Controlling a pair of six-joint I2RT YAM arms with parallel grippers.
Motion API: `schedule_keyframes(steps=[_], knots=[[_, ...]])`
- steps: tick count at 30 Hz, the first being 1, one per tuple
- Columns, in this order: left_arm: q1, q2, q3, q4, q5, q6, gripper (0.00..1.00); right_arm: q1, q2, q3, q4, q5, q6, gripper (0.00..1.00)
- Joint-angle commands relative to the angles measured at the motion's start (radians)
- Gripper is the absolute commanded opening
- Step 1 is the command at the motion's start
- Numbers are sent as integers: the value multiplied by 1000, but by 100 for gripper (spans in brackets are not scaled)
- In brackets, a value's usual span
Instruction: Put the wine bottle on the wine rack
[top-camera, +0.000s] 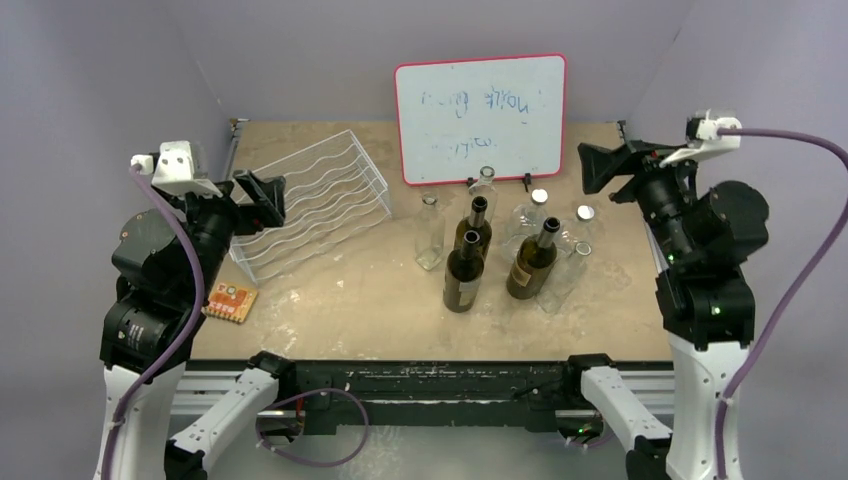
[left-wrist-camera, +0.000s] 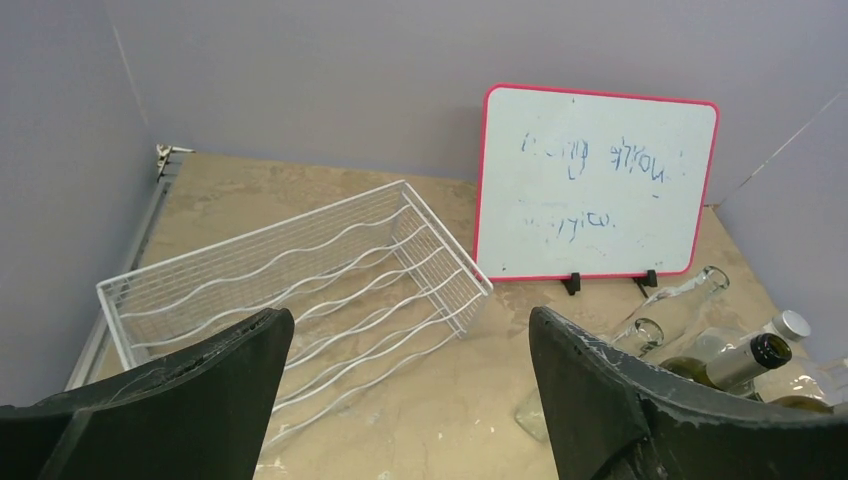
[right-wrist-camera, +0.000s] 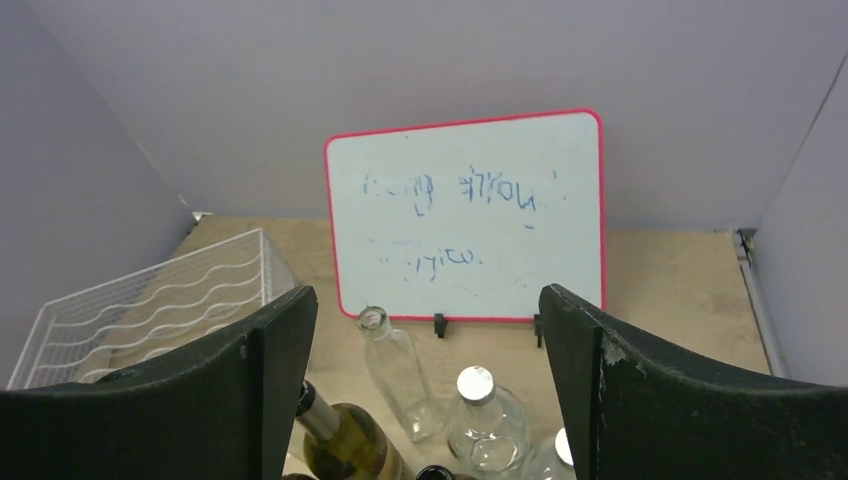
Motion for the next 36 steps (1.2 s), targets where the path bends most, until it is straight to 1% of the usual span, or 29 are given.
schedule_keyframes(steps=[1, 7, 11, 14, 19, 22, 25, 29, 36], knots=[[26, 7, -37, 97, 81, -48, 89, -34, -51, 12, 33, -195, -33, 86], [31, -4, -126, 178, 155, -92, 91, -50, -61, 41, -24, -402, -72, 89], [17, 16, -153, 202, 241, -82, 92, -47, -46, 33, -45, -583, -97, 88], [1, 36, -160, 222, 288, -85, 92, -35, -35, 18, -61, -657, -117, 86], [-22, 84, -157, 241, 314, -105, 92, 47, 2, 14, -130, -607, -178, 82], [-26, 107, -170, 258, 330, -116, 92, 122, 21, -17, -161, -525, -210, 79], [-27, 136, -177, 279, 336, -120, 92, 183, 72, -57, -202, -446, -232, 72], [-27, 174, -178, 290, 339, -126, 92, 266, 117, -102, -193, -356, -249, 68], [-27, 206, -178, 290, 331, -112, 91, 404, 151, -202, -125, -319, -307, 64]])
